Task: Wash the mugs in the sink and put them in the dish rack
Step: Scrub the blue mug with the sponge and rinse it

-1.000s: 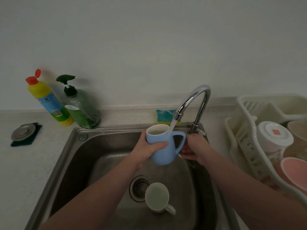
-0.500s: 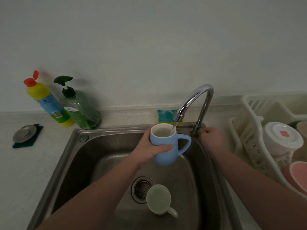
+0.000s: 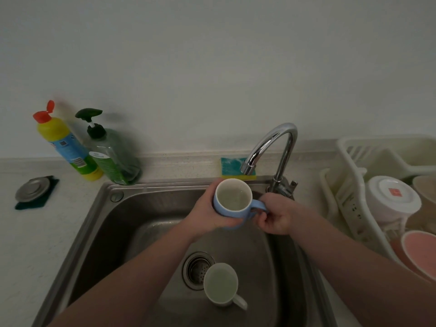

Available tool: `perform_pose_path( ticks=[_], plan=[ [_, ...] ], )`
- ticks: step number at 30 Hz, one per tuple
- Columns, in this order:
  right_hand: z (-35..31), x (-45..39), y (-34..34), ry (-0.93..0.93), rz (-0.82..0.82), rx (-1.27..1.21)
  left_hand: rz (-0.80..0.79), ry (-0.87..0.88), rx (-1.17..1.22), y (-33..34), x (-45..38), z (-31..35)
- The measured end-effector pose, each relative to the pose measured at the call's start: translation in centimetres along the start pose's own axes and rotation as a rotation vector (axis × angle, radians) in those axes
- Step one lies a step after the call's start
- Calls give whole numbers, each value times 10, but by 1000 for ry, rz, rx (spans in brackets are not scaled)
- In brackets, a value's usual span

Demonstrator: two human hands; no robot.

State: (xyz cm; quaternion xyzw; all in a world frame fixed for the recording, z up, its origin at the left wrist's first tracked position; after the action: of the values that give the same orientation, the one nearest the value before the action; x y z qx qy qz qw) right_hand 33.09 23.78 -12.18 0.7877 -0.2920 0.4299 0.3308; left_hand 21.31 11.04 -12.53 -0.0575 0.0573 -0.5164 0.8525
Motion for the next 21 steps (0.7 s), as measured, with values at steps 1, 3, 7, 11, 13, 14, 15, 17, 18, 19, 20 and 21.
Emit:
perform_pose_path(
  ticks=[1, 3, 7, 11, 13, 14, 15, 17, 18, 19, 20, 21],
  plan=[
    [-1, -2, 1, -17, 21, -19, -15, 18, -8, 0, 1, -1],
    [-3, -2, 4, -84, 51, -21, -45, -30, 50, 0, 5, -4],
    [-5, 7, 16, -279, 106, 96, 17, -450, 430, 6, 7, -5],
    [1, 17, 26, -421, 57, 354, 176, -635, 523, -1, 0, -8],
    [3, 15, 29, -441, 10, 388, 146, -648, 418, -8, 0, -9],
    [4, 14, 31, -445, -16, 390, 146, -656, 409, -12, 0, -10],
    [4, 13, 32, -453, -37, 399, 152, -659, 404, -15, -1, -9],
    [2, 11, 34, -482, -64, 444, 152, -651, 400, -21, -2, -8],
    [0, 12, 36, -499, -80, 472, 149, -644, 398, -24, -2, -8],
    [-1, 12, 37, -511, -94, 491, 152, -638, 398, -26, -3, -8],
    [-2, 12, 38, -517, -101, 504, 157, -633, 405, -27, -3, -9],
    [-3, 11, 38, -528, -112, 517, 165, -630, 405, -29, -3, -10]
  ],
)
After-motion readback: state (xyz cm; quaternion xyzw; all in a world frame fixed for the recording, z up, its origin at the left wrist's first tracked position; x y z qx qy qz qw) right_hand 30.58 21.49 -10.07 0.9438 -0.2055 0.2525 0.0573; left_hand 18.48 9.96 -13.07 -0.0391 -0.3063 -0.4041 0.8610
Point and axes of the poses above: each hand's wrist, its own x-axis away from the middle knuckle, its own y-axis out of the palm, z = x × y, the point moved 3 cm from there along -x, towards the middle knuckle
